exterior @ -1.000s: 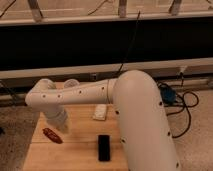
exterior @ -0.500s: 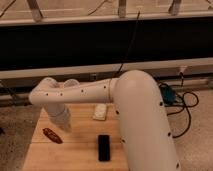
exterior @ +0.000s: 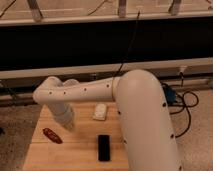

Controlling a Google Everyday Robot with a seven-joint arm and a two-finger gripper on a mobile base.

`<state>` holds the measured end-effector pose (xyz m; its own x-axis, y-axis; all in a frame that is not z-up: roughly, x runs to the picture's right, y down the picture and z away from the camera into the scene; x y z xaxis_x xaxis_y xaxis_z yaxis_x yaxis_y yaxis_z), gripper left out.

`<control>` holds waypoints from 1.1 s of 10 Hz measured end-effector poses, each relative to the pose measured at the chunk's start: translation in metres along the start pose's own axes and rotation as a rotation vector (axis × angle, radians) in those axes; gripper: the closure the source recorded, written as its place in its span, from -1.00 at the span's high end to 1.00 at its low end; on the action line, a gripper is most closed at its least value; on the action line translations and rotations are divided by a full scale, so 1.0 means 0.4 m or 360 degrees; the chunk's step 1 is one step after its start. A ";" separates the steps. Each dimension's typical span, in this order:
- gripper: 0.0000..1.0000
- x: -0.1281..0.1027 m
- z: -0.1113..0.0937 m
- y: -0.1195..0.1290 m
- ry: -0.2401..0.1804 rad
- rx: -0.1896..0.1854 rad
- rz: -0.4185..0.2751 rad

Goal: Place the pepper on the white sponge

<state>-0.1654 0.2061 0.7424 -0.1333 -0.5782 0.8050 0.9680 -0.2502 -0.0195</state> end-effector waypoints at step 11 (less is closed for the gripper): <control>0.60 -0.022 -0.006 -0.241 0.0337 0.0255 -0.0706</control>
<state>-0.2581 0.2335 0.7357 -0.5626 -0.5922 0.5769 0.8267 -0.3945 0.4012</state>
